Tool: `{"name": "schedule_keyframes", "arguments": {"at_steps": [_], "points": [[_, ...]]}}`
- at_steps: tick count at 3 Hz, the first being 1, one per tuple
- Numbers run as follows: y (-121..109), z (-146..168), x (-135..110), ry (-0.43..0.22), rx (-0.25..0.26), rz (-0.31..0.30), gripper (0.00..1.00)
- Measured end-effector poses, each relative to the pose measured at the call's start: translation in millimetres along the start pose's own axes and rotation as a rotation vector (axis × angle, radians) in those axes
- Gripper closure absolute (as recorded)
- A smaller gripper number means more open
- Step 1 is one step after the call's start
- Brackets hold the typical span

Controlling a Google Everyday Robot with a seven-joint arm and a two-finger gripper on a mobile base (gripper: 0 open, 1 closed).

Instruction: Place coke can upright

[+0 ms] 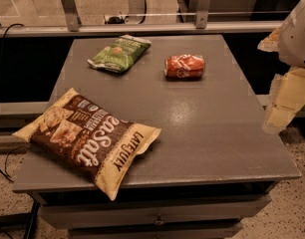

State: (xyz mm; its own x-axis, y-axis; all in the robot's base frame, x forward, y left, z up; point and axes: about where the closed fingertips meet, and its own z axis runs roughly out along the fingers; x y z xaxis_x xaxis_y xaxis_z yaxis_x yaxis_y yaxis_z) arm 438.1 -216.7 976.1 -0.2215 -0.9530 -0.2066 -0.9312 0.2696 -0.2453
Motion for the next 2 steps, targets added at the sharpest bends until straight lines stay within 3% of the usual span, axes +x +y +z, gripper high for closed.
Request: {"name": "schedule_keyframes", "arguments": {"at_steps": [2], "points": [[-5.7,1.1,-5.1,-0.013,0.019,-0.007,0.0]]}}
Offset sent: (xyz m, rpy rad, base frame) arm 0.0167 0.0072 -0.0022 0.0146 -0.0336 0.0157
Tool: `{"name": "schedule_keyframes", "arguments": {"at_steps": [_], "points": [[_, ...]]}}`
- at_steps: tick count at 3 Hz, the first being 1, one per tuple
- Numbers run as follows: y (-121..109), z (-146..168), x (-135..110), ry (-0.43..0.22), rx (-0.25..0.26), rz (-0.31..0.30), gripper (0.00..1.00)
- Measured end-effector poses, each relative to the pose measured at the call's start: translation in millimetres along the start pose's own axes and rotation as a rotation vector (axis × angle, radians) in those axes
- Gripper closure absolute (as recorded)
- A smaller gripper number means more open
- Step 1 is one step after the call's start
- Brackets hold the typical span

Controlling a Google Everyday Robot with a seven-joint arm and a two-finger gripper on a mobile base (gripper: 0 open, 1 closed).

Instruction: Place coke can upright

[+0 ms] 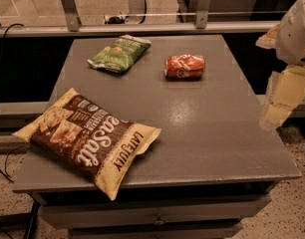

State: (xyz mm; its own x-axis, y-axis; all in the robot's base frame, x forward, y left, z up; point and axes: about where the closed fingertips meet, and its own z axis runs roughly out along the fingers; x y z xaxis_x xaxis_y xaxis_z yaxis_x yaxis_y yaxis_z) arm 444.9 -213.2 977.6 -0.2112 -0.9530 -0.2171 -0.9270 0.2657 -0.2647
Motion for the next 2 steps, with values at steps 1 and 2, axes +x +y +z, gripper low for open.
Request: {"name": "schedule_keyframes", "arguments": {"at_steps": [1,2], "points": [[-37,26,-28,-0.055,0.029,-0.023,0.0],[-83,65,-64,-0.109,0.029,-0.056,0.0]]}}
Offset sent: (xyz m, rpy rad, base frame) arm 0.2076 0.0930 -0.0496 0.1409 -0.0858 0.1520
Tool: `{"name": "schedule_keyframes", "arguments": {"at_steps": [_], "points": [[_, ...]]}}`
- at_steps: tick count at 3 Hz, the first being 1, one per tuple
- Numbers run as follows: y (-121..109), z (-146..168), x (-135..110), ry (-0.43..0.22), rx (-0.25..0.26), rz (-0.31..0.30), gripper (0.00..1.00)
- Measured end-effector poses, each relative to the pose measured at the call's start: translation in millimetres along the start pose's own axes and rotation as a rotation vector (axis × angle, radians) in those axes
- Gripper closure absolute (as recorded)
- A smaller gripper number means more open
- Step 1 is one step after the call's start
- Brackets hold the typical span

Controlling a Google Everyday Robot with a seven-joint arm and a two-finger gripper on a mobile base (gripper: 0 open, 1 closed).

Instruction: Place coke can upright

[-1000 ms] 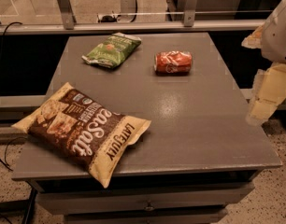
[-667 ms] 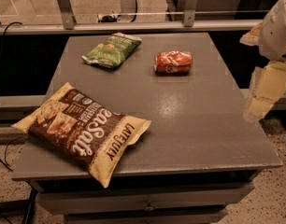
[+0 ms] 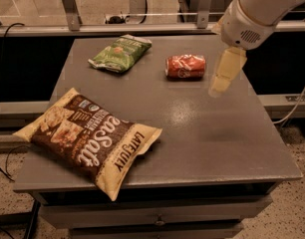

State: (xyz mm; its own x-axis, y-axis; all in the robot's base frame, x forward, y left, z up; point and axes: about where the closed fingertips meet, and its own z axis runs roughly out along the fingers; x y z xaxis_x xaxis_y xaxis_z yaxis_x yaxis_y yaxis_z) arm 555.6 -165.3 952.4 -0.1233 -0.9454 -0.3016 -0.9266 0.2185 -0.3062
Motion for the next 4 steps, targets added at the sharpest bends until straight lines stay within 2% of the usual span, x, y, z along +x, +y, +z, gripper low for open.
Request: {"name": "schedule_keyframes", "arguments": {"at_steps": [1,2,3,4], "points": [[-44,58,-38,-0.046,-0.016,-0.042,0.0],[-75,102,-63,-0.059,-0.025,-0.055,0.0],[-102,137,-69,-0.04,-0.037,-0.044,0.0],[-112,164,-61,-0.012,-0.066,-0.02,0.0]]}}
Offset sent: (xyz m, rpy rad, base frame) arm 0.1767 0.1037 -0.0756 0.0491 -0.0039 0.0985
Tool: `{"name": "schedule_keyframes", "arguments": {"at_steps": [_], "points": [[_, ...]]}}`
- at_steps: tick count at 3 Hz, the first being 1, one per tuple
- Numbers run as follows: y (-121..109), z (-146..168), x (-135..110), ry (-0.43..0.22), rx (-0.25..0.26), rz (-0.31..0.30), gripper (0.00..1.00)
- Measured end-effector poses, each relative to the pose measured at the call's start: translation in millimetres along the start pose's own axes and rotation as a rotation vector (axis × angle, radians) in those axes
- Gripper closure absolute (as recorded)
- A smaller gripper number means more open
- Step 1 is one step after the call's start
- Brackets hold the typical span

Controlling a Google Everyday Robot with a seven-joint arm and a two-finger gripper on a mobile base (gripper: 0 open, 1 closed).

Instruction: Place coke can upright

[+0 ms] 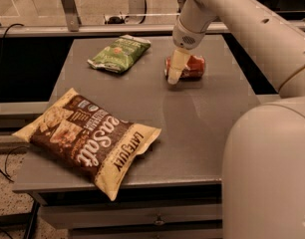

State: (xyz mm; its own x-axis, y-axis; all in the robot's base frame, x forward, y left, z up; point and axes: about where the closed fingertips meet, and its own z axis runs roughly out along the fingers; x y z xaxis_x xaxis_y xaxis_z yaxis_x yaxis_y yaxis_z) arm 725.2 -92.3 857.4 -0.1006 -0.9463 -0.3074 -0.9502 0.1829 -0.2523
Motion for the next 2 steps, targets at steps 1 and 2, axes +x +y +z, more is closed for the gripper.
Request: {"name": "schedule_keyframes", "arguments": {"at_steps": [1,2], "points": [[-1.7,13.7,6.4,0.013,-0.031,0.017,0.17],[0.3,9.3,5.5,0.001,-0.045,0.019,0.41]]}}
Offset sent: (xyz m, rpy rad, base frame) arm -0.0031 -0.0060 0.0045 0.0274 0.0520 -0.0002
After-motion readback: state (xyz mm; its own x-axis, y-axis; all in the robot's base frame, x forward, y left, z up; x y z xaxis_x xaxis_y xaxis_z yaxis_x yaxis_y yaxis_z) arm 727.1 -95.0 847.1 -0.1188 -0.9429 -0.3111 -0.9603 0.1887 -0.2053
